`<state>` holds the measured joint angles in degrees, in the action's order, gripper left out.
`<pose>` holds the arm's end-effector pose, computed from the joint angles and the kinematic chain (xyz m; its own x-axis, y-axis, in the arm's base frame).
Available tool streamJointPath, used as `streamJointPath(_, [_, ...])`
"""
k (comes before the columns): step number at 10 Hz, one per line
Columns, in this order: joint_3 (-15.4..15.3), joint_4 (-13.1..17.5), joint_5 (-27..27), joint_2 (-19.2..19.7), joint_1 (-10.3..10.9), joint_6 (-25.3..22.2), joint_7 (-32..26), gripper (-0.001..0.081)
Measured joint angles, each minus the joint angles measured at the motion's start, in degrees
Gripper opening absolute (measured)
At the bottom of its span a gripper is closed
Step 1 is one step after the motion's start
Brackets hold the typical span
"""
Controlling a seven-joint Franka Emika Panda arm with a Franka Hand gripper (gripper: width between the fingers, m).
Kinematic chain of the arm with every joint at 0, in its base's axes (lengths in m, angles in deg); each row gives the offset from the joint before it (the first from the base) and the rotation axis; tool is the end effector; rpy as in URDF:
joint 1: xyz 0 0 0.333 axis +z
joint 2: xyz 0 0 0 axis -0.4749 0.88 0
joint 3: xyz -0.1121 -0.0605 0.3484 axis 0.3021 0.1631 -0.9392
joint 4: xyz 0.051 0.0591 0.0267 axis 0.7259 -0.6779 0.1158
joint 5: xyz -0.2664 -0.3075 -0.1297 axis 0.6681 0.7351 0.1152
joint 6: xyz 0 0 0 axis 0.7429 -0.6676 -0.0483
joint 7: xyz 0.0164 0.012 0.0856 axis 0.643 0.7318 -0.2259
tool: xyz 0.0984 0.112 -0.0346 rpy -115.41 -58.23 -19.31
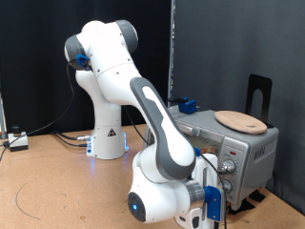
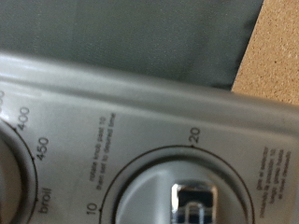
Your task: Make a piece of toast with the oven
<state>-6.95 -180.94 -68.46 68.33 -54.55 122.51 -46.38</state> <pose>0.6366 0.1027 0.1381 0.8400 0.0765 -0.5371 -0.5110 -0.2213 -0.8306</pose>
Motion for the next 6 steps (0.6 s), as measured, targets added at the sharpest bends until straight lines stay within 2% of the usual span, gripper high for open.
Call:
streamJointPath(2, [-0.3,-0.3,0.0,0.0,0.0,0.0,0.0,0.0809])
streamJointPath(3, [-0.3,-0.4,-0.1,-0.1,0.0,0.0,0.0,0.0717])
streamJointPath(4, [-0.4,-0.4,-0.1,-0.1,0.0,0.1,0.0,0.0717])
streamJointPath(5, [-0.4,-0.4,-0.1,-0.1,0.0,0.2,0.0,0.0534])
streamJointPath(6, [-0.4,-0.4,-0.1,-0.1,0.0,0.4,0.0,0.0398])
